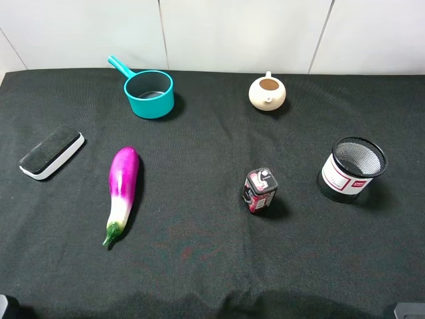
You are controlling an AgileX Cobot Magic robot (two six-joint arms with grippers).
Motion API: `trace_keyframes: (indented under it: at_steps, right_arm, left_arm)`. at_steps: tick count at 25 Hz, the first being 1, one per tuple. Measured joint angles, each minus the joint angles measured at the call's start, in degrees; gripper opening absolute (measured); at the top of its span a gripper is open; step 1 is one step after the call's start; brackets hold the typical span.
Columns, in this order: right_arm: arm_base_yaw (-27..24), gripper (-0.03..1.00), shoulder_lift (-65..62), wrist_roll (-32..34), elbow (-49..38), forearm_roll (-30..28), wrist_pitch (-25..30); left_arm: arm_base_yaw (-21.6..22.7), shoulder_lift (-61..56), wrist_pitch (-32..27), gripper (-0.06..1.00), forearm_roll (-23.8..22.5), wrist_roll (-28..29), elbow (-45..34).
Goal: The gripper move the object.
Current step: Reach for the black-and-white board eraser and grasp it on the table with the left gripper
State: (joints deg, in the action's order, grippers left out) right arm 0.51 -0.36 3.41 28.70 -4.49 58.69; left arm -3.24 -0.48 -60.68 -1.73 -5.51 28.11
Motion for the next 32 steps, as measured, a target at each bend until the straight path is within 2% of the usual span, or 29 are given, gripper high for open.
trace_keyframes:
  at_steps: [28,32]
  right_arm:
    - [0.0,0.69,0.0,0.0,0.0,0.0,0.0]
    - [0.0,0.69,0.0,0.0,0.0,0.0,0.0]
  left_arm:
    - [0.0,0.0,0.0,0.9,-0.7,0.1,0.0]
    - [0.0,3.1,0.0,0.9,-0.8,0.1,0.4]
